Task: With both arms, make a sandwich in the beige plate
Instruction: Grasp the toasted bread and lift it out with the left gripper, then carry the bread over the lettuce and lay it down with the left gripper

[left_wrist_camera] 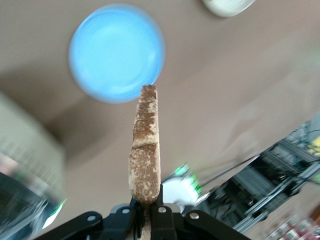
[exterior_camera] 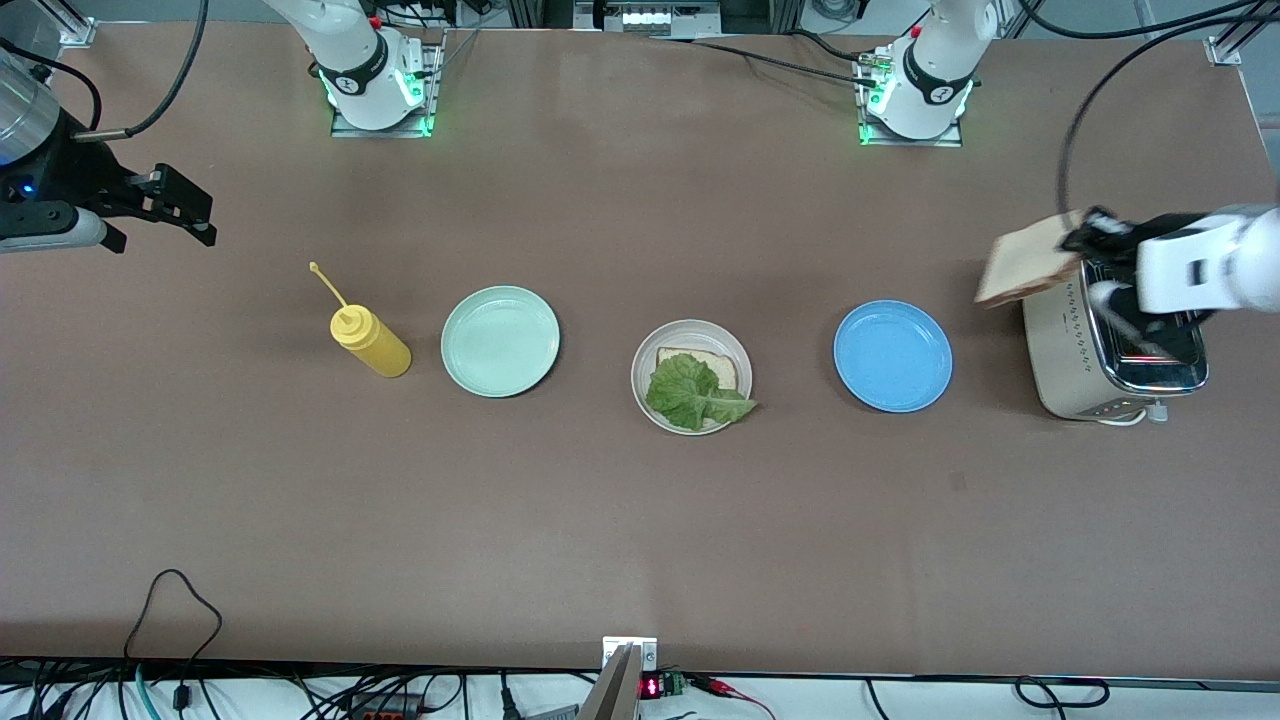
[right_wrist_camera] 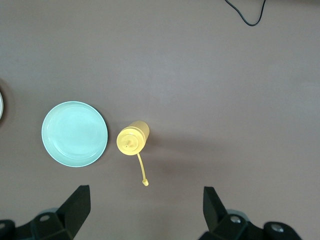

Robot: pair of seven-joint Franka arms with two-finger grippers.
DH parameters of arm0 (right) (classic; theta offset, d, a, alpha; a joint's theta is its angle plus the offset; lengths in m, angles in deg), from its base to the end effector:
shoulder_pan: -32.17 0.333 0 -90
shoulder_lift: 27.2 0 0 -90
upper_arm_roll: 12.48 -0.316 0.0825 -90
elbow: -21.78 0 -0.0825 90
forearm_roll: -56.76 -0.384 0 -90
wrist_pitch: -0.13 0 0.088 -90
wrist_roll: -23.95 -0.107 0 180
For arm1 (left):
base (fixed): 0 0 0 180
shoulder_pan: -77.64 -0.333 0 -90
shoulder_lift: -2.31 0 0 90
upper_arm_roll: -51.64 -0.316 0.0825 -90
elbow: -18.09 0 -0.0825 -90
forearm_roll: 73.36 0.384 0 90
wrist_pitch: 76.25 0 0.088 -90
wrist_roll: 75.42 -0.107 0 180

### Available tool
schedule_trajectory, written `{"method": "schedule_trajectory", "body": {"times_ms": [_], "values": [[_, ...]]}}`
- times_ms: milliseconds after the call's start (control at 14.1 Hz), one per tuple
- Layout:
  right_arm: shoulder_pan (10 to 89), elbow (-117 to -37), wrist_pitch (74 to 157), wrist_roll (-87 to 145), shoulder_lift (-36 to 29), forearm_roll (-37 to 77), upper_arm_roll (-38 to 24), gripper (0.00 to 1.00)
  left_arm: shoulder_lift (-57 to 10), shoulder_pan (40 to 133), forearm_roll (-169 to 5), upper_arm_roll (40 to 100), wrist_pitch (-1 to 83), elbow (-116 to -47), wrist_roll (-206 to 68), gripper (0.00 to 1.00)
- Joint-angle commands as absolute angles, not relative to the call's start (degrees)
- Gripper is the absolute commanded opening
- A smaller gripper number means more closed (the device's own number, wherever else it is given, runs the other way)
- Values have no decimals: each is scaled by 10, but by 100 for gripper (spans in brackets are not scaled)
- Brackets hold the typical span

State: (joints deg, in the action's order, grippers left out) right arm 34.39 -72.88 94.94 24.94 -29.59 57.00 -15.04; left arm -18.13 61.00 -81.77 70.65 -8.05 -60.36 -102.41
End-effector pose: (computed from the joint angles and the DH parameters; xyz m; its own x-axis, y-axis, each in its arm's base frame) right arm 0.5470 0.0458 0.6164 0.9939 0.1008 0.0442 0.1006 -0.9949 0.0068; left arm 0.5981 -0.0135 0.4988 0.7720 -0.5534 -0.3127 -0.3944 -0.8028 0.4471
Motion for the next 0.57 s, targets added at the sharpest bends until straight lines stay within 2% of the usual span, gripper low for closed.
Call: {"method": "schedule_trajectory", "body": {"times_ms": [0, 213, 498], "values": [[345, -728, 941, 253, -297, 564, -145, 100, -231, 609, -957, 705, -11, -634, -1020, 1], [340, -727, 940, 245, -300, 564, -145, 100, -254, 638, -1095, 706, 87, -701, -1019, 1], [340, -727, 939, 244, -301, 564, -145, 100, -319, 686, -1261, 706, 170, -727, -1029, 1]]}}
